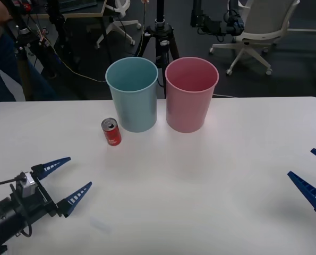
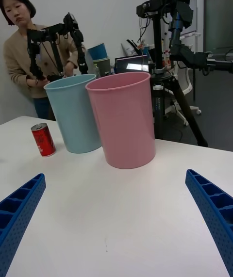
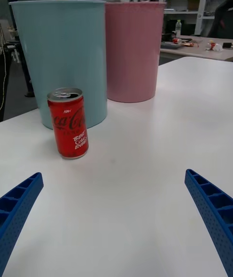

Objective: Grasp the object on the table and drop it into the matching bin: aluminum can to the light blue bin, PET bottle to the pink bin.

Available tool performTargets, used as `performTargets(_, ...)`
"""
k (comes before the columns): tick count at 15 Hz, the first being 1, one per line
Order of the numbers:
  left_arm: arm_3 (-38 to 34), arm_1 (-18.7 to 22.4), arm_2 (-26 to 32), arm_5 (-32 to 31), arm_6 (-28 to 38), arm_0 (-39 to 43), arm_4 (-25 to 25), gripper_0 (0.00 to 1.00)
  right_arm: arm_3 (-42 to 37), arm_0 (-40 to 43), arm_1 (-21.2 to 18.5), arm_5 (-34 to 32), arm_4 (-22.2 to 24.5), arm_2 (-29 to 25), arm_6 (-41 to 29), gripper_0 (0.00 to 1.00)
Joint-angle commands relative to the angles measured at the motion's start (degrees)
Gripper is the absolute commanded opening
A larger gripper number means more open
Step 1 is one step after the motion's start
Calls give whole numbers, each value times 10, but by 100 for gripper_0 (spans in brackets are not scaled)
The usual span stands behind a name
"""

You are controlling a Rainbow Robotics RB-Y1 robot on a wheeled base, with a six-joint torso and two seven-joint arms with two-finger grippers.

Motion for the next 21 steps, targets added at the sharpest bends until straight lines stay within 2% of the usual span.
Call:
performTargets(1,67,-21,1,13,-39,-47,-1,100,0,0,0,0,0,0,0,100)
performTargets(6,150,-32,0,31,-57,-125,-4,100,0,0,0,0,0,0,0,100)
performTargets(14,151,-70,-24,156,-51,-177,-15,100,0,0,0,0,0,0,0,100)
performTargets(21,151,-81,-49,197,-35,-197,-15,100,0,0,0,0,0,0,0,100)
